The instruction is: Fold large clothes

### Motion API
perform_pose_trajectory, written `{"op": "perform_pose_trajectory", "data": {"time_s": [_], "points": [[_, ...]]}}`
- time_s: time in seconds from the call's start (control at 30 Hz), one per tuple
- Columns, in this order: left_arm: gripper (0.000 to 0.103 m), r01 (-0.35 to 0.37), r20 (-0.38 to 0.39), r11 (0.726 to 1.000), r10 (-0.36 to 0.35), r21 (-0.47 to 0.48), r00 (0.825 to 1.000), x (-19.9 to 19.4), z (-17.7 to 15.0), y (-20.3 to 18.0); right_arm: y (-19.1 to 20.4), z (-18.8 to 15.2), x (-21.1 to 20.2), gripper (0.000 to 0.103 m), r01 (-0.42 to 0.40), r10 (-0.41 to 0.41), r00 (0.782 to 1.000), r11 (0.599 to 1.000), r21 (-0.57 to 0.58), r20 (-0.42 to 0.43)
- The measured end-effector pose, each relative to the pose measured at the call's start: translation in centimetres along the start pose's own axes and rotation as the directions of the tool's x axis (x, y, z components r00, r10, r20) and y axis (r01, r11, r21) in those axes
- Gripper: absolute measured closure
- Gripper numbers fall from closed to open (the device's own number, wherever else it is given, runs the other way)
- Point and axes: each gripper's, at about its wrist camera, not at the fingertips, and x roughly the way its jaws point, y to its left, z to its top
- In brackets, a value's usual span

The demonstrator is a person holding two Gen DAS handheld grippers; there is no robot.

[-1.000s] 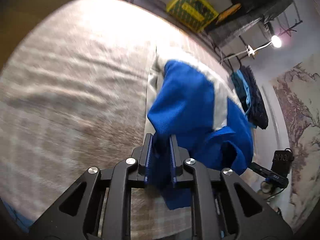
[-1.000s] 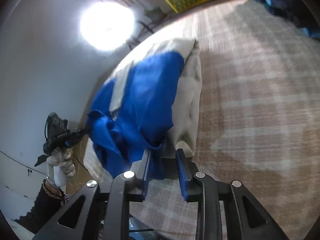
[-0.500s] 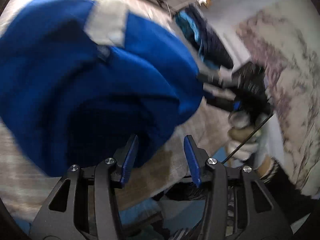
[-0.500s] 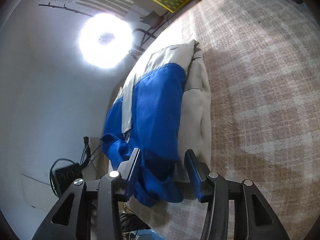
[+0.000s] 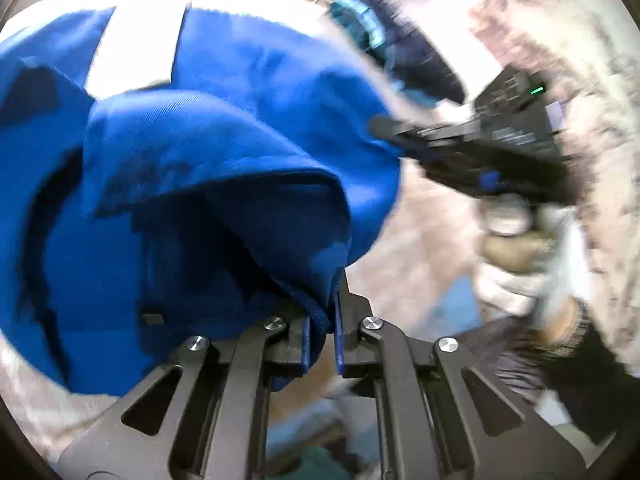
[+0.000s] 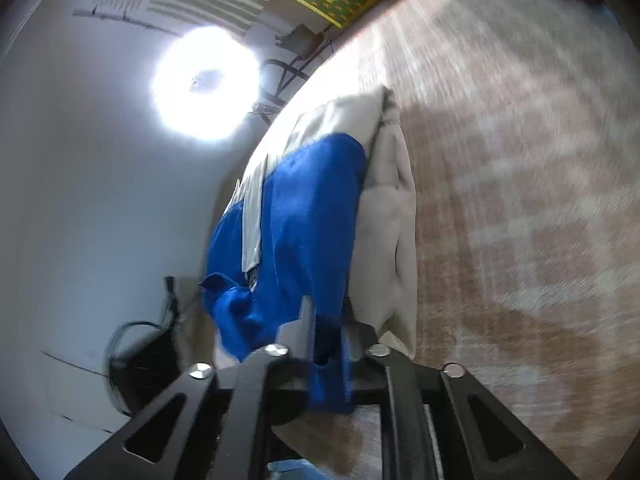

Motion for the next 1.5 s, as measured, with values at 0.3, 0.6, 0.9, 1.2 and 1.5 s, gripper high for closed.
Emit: {"op": "perform_pose_trajectory", "data": {"time_s": [0.3,0.6,0.9,1.2,1.5], "points": [[0.099,-0.069,-0.084,0.997,0.072,0.034,0.994,2.3,-1.6,1.4,1.9,-1.1,2.6,0.102,0.27,-0.283,0.959,0.934,-0.234,-0.024],[0.099,-0.051,-0.042,0.997,0.053,0.057,0.998,0.0,-0.8,1.0,1.7,-0.7,0.3,0.094,0.208,-0.207,0.978,0.957,-0.2,0.029],[0.099,-0.049,-0.049,0.996,0.053,0.07,0.997,1.0,-1.0,1.0,4.0,-0.1,-1.0,0.102,0.196,-0.188,0.981,0.943,-0.269,0.055],[0.1,-0.047,-0.053,0.997,0.05,0.056,0.997,1.2,-0.9,1.2,1.8,0.1,-1.9,0.063,0.173,-0.161,0.984,0.963,-0.208,0.07],[0.097,-0.069,-0.071,0.996,0.073,0.062,0.995,1.7,-0.9,0.6,2.7,-2.4,1.4,0.102,0.315,-0.342,0.94,0.886,-0.341,-0.021]]}}
